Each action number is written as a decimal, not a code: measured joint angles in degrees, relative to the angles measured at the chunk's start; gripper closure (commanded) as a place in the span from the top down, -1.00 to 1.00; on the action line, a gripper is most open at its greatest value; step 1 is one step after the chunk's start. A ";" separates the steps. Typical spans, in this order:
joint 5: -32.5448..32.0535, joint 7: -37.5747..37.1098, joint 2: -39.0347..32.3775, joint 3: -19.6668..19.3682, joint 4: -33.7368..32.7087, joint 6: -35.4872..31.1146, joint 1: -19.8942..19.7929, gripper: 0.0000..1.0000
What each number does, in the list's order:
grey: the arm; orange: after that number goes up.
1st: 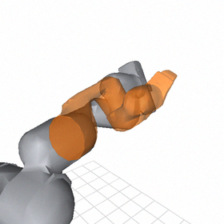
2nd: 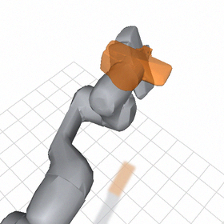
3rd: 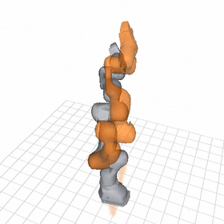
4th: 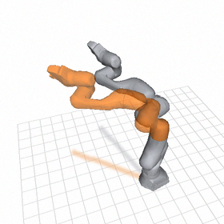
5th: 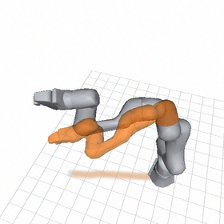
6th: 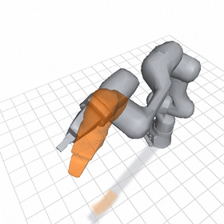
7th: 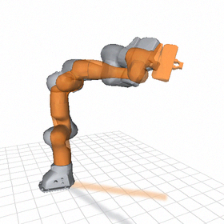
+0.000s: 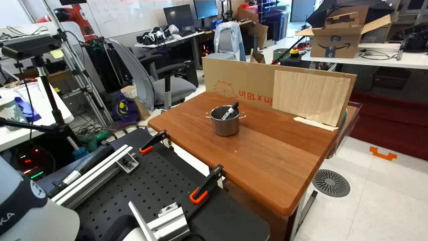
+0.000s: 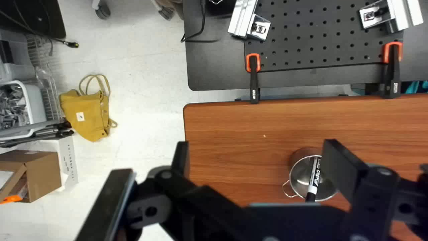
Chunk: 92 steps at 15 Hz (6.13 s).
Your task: Remove the marker from the pot
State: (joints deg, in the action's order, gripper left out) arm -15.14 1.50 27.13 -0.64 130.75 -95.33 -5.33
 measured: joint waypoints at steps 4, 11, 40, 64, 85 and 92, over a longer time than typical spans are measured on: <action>0.00 0.00 0.01 0.00 -0.16 -0.05 0.00 1.00; 0.00 0.00 0.01 0.00 -0.16 -0.05 0.00 1.00; 11.58 -17.84 -37.72 0.86 -1.72 -39.42 4.10 1.00; 11.55 -25.08 -53.49 -1.83 -15.20 -39.25 8.82 -0.90; 11.25 -25.10 -41.58 -1.23 -12.45 -34.96 11.23 -0.90; 10.95 -26.89 -43.82 1.45 -11.05 -35.02 14.70 -0.90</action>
State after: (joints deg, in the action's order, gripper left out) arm -4.19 -25.39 -16.69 0.80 119.70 -130.35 9.37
